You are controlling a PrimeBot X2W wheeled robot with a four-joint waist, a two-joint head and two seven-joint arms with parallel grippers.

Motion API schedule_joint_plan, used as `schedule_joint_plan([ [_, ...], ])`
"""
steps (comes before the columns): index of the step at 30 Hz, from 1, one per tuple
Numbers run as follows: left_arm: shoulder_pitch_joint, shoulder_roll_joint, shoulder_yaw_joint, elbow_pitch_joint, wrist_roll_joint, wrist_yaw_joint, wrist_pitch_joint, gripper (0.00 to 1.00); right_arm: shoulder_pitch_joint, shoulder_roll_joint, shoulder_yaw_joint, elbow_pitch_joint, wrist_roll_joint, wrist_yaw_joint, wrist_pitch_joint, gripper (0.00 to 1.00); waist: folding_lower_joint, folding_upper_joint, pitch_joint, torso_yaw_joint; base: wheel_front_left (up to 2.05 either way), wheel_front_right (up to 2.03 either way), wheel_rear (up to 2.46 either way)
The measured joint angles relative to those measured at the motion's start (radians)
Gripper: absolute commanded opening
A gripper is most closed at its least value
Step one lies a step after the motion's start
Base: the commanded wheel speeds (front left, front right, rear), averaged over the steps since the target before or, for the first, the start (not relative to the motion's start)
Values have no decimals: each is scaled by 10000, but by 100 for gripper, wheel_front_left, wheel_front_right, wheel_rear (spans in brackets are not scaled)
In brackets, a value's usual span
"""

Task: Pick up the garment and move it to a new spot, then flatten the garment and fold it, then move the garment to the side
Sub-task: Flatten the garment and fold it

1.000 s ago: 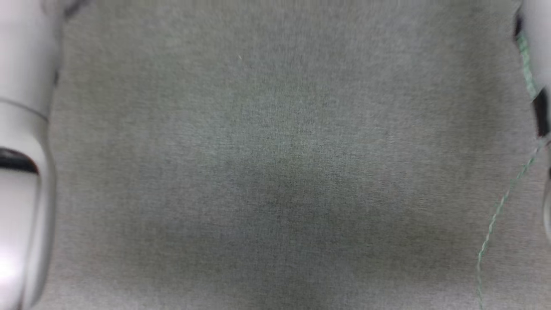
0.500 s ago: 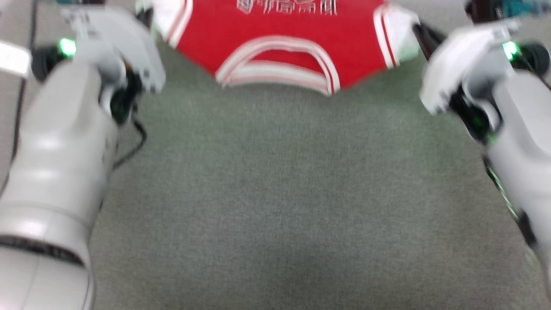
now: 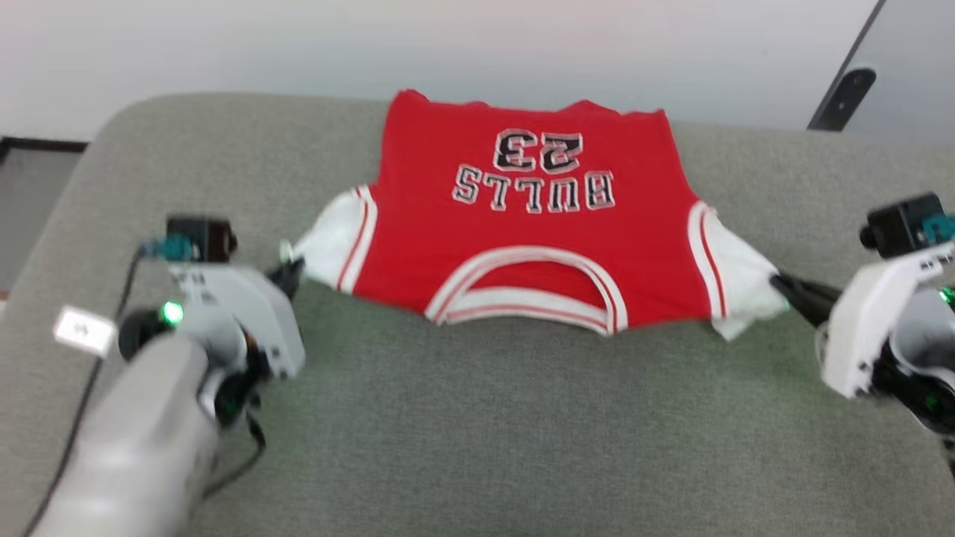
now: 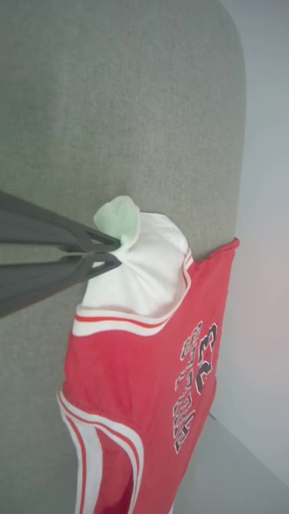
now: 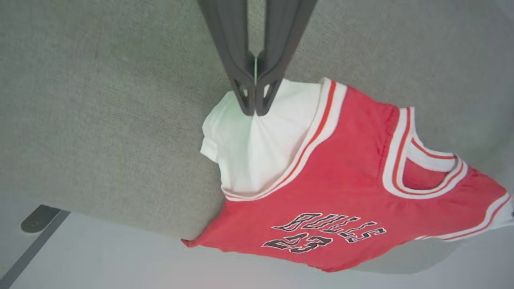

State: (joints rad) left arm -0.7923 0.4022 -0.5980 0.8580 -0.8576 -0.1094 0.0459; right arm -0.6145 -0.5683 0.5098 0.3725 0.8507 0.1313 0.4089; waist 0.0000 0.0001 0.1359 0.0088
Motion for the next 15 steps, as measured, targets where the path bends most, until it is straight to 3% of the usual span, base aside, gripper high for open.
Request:
schedule_joint_plan([
  [3, 1003, 293, 19, -1112, -159, 374, 230, 0, 795, -307, -508, -740, 31, 0, 612, 0, 0, 0, -212, 83, 0, 0, 0],
  [10, 3441, 1070, 128, -4270, -585, 1743, 882, 0, 2892, -623, -1925, -2305, 98, 2, 2309, 0, 0, 0, -411, 334, 0, 0, 0],
  [15, 4978, 1475, 221, -6429, -848, 2757, 1175, 0, 4563, -520, -3273, -3555, -86, 0, 3467, 0, 0, 0, -376, 428, 0, 0, 0],
])
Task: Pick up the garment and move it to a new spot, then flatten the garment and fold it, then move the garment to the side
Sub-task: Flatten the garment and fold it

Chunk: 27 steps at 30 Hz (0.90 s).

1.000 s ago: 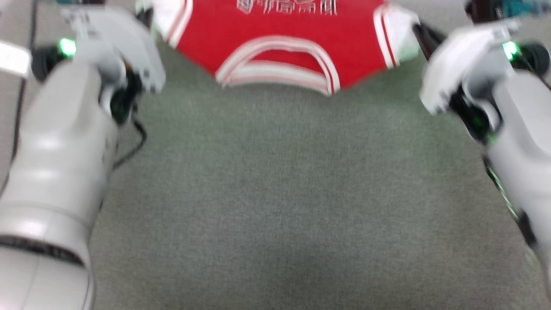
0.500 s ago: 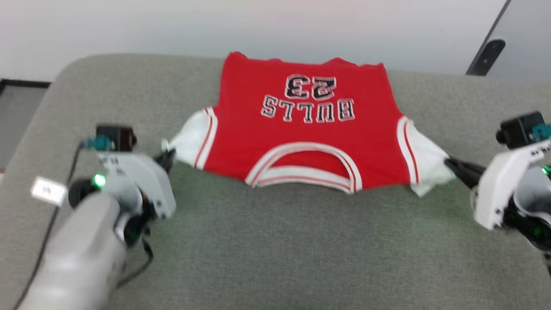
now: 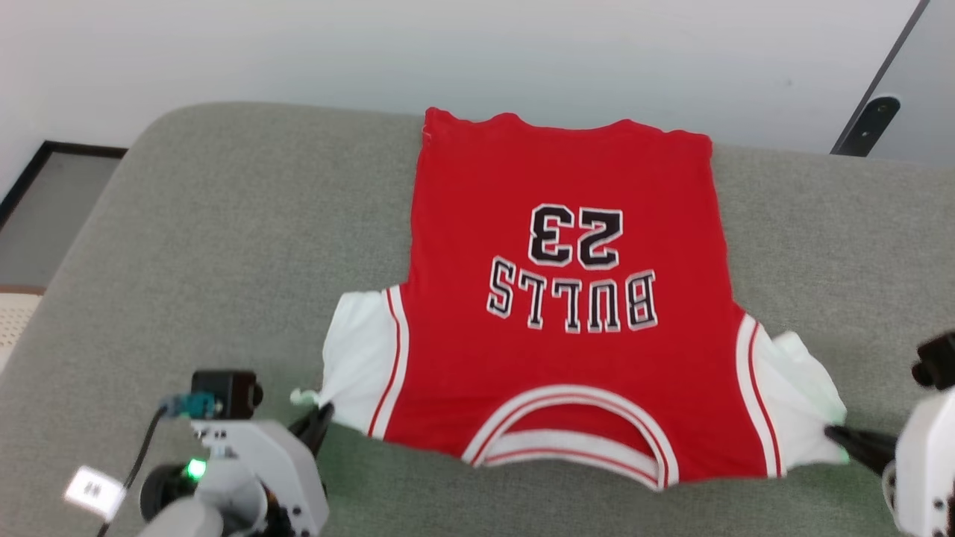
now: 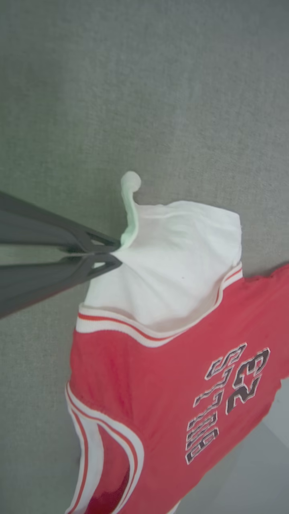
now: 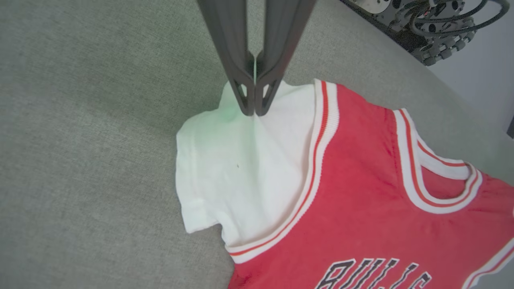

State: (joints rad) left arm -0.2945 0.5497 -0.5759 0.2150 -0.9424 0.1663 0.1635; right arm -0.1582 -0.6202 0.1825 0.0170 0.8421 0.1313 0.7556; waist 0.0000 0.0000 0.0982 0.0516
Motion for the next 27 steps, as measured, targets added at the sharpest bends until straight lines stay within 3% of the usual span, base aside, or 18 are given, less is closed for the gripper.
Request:
schedule_joint_plan([
  [6, 1182, 318, 207, -1685, -234, 895, 104, 0, 1542, 604, -1486, -1544, -516, 0, 1229, 0, 0, 0, 234, -13, 0, 0, 0],
  [12, 1723, 370, 345, -2391, -451, 1344, 123, 0, 2309, 1294, -2192, -2512, -1241, 0, 2134, 0, 0, 0, 514, -103, 0, 0, 0],
  [17, 1712, 370, 213, -2151, -435, 1371, 313, 0, 2000, 1655, -2042, -2094, -2169, 0, 2184, 0, 0, 0, 773, -209, 0, 0, 0],
  [21, 1386, 274, 161, -1816, -422, 1277, 387, 0, 1217, 2155, -1774, -777, -2813, 0, 2011, 0, 0, 0, 945, -338, 0, 0, 0],
  [22, 1305, 240, 123, -1749, -420, 1239, 403, 0, 1105, 2240, -1685, -412, -2932, 0, 2056, 17, 0, 0, 974, -370, 0, 0, 0],
  [23, 1259, 222, 96, -1689, -416, 1223, 433, 0, 982, 2291, -1546, -215, -2986, 0, 2063, 78, 0, 0, 994, -401, 0, 0, 0],
  [24, 1224, 186, 88, -1615, -420, 1175, 430, 0, 810, 2351, -1478, 10, -3020, 0, 1983, 100, 0, 0, 1004, -432, 0, 0, 0],
  [27, 1134, 144, 86, -1419, -418, 1139, 378, 0, 408, 2424, -1310, 426, -3158, 2, 1843, 100, 0, 0, 960, -506, 0, 0, 0],
])
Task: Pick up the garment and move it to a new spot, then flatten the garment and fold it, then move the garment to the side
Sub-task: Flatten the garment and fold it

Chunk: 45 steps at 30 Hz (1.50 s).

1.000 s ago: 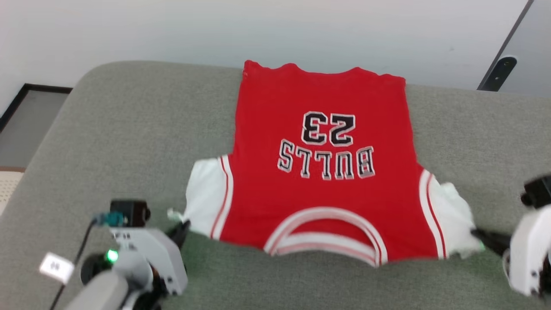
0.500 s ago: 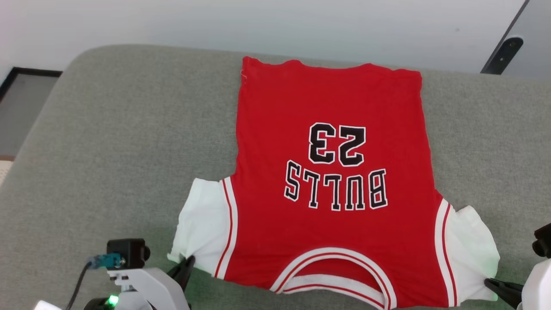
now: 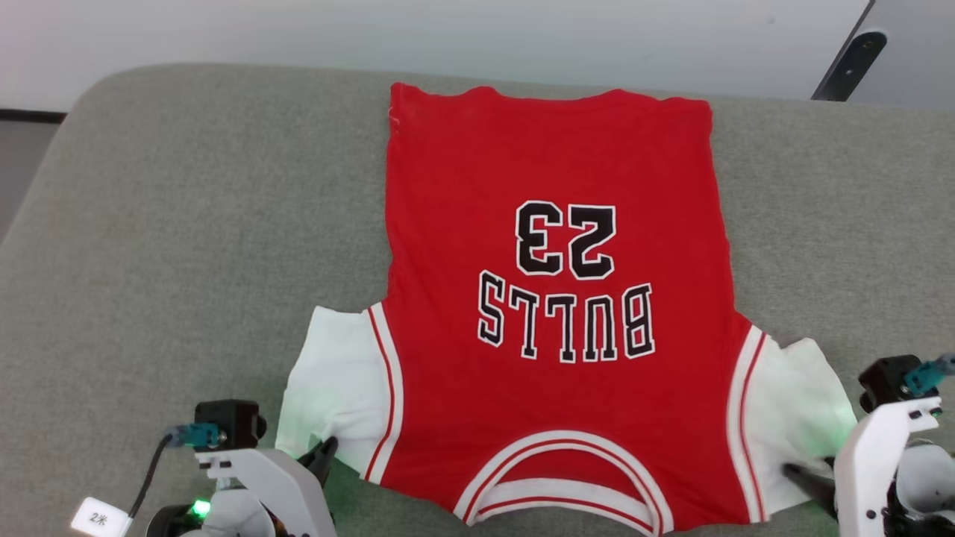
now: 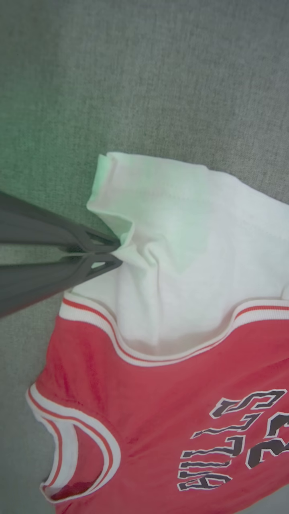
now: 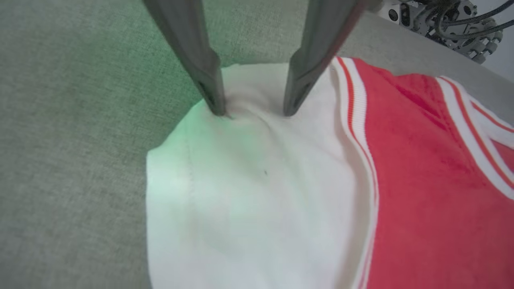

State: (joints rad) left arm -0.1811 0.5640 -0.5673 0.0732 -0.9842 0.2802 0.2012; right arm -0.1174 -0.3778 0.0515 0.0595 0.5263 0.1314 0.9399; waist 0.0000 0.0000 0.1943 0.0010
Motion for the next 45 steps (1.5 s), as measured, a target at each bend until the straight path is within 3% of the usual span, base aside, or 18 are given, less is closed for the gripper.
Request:
schedule_joint_plan([
  [6, 61, -50, 19, 245, -15, -75, -184, 0, -107, -234, 42, -357, 416, -2, -372, 100, 0, 0, -257, -173, 0, 0, 0],
  [12, 209, -69, 63, 324, -92, -123, -320, 0, 528, -487, -658, -2316, 637, -4, -1264, 100, 0, 0, -469, -364, 0, 0, 0],
  [16, 189, -90, 84, 307, -86, -165, -399, 0, 393, -556, -892, -3620, 190, -2, -2813, 100, 0, 0, -399, -399, 0, 0, 0],
  [20, -124, -230, -19, 280, 10, -253, -430, 0, -895, -719, -803, -3705, -796, -2, -4612, 100, 0, 0, -205, -307, 0, 0, 0],
  [25, -869, -537, -357, 378, 311, -506, -316, 0, -3056, -656, -370, -2265, -1567, -2, -5839, 100, 0, 0, 50, 67, 0, 0, 0],
  [32, -2214, -1312, -907, 729, 704, -1034, -169, 0, -6225, -1523, 650, 934, -1829, -2, -5419, 100, 0, 0, 576, 901, 0, 0, 0],
  [38, -3115, -2057, -1340, 1172, 970, -1574, -309, 0, -8519, -2383, 1883, 3605, -1354, 0, -3845, 100, 0, 0, 1218, 1742, 0, 0, 0],
  [45, -3630, -2661, -1622, 1645, 1087, -1981, -570, 0, -10205, -2353, 1703, 6360, -1162, -2, -1605, 100, 0, 0, 2046, 2669, 0, 0, 0],
])
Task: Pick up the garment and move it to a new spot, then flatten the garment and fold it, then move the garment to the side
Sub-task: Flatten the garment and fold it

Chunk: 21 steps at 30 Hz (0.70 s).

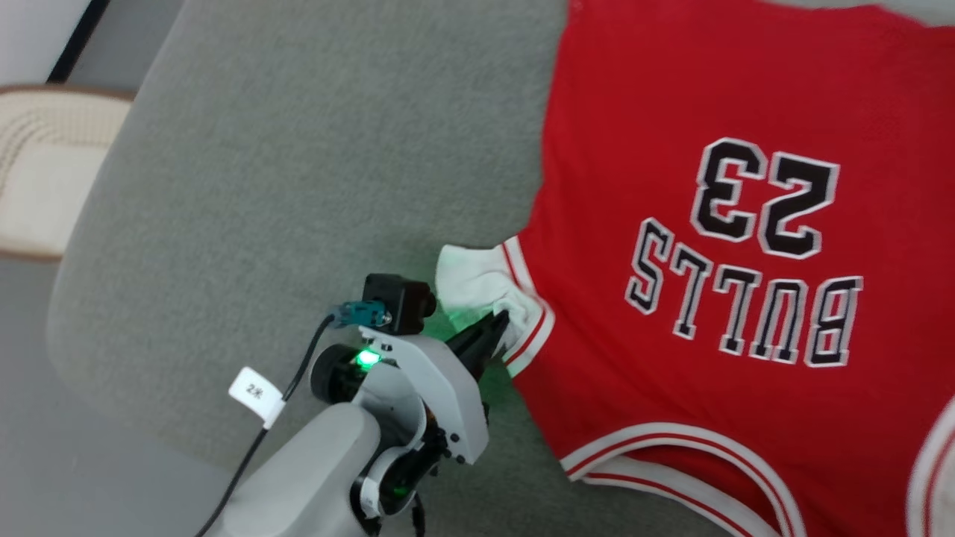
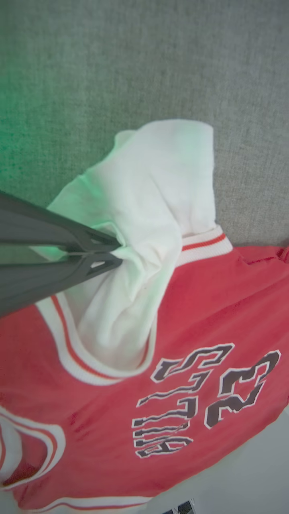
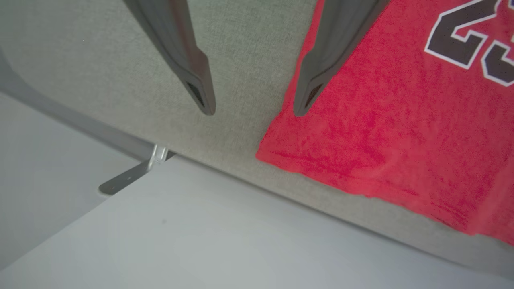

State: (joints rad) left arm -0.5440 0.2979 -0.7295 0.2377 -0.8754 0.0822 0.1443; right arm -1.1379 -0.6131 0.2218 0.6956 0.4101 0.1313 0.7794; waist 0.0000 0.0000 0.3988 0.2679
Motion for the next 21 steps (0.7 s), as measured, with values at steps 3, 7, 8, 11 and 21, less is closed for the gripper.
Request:
schedule_joint_plan([
  [3, -174, -167, -79, 167, 48, -138, -100, 0, -332, 105, -424, 991, -282, 0, 851, 100, 0, 0, 321, 373, 0, 0, 0],
  [7, -368, -420, -171, 399, 90, -299, -230, 0, -611, 173, -1214, 1994, -993, 0, 1147, 100, 0, 0, 646, 864, 0, 0, 0],
  [8, -437, -468, -198, 458, 105, -311, -270, 0, -648, 186, -1400, 2174, -1177, 0, 1139, 100, 0, 0, 718, 970, 0, 0, 0],
  [11, -569, -633, -228, 621, 146, -403, -393, 0, -831, 255, -1858, 2539, -1657, 0, 899, 100, 0, 0, 937, 1234, 0, 0, 0],
  [21, -835, -830, -244, 1108, 115, -621, -600, 0, -1182, 736, -2523, 2861, -2546, -10, 403, 0, 0, 1, 1272, 1427, 0, 0, 0],
])
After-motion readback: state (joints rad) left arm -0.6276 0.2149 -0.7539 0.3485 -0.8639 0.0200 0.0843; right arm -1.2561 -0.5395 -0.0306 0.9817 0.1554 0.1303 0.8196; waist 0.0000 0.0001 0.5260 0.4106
